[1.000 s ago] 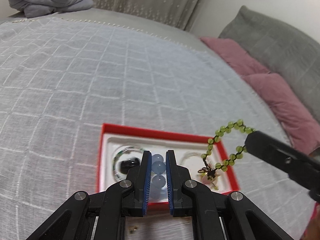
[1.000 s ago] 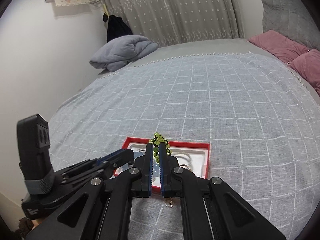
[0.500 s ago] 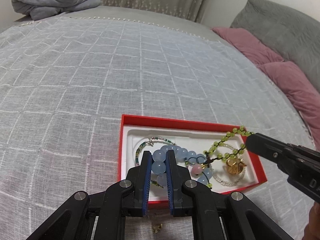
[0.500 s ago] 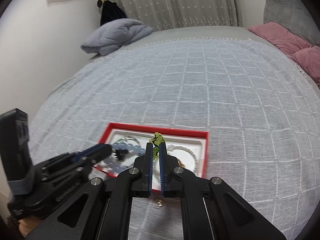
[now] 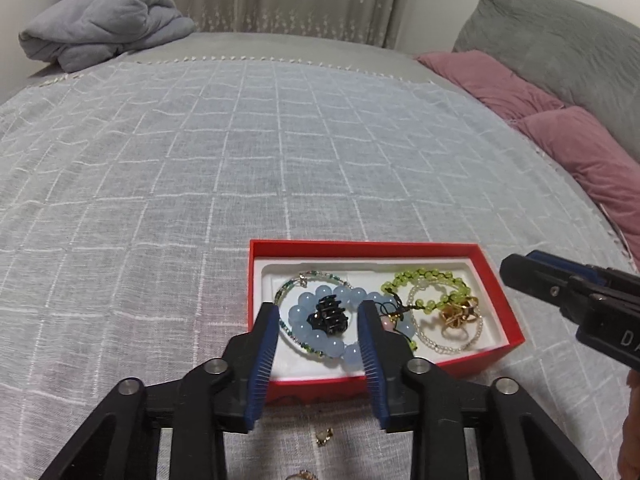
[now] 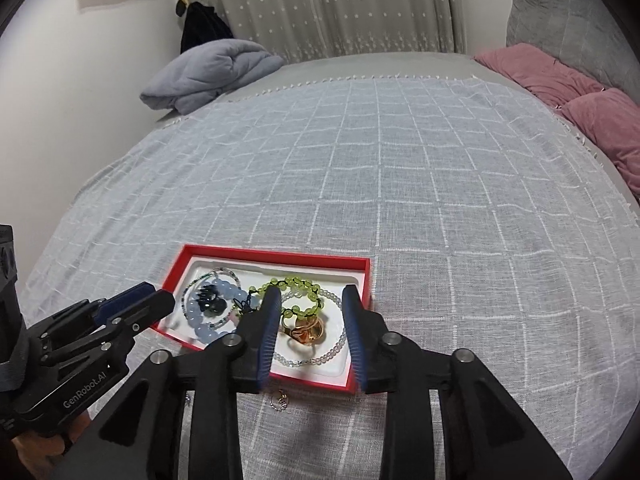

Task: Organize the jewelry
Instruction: 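Lower both bracelets into the red box while both tools open, then move the left tool to the small gold ring on the bedspread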

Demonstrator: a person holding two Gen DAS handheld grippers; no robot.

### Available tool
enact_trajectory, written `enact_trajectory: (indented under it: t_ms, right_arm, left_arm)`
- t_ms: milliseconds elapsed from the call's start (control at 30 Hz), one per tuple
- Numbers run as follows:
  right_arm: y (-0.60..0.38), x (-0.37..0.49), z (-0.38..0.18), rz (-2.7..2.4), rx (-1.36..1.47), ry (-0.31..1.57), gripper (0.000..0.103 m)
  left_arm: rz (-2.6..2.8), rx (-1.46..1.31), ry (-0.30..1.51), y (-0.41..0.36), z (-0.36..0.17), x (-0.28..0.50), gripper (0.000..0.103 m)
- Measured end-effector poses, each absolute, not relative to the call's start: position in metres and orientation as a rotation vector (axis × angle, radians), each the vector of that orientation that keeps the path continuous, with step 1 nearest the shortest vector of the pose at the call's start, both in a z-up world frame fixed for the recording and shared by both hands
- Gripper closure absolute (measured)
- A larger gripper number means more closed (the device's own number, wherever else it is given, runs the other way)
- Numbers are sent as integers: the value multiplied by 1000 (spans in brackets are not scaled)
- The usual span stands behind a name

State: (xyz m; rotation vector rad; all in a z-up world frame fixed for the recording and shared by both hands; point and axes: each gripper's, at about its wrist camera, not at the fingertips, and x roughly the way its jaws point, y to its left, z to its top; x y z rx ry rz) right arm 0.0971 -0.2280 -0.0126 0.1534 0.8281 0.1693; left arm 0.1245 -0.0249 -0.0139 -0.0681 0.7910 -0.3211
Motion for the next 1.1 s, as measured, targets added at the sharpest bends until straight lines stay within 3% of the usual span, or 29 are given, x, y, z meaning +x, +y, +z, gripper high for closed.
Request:
enact_trajectory:
  t_ms: [133, 433, 633, 833, 967, 1100]
  right_arm:
    - [-229, 88, -5, 167, 144, 816, 68]
    - [-228, 74, -8, 153, 116, 847, 54]
    - [-233, 67, -14, 140, 112, 876, 48]
    - [-236, 62, -26, 123, 99, 929, 46]
    - [-237, 57, -33, 132, 104, 954, 37]
    - [-238, 52, -39, 147, 116, 982, 35]
  left_arm:
    - [-316, -60, 799, -21, -13, 119, 55]
    - [-295, -47, 816, -13, -17, 109, 27]
    - [-276, -10, 833, -11, -23, 102, 16]
    - [-260, 12, 871, -6, -32, 97, 12]
    - [-264, -1, 896, -1, -35, 94, 11]
    - [-256, 8, 910, 3, -39, 92, 10]
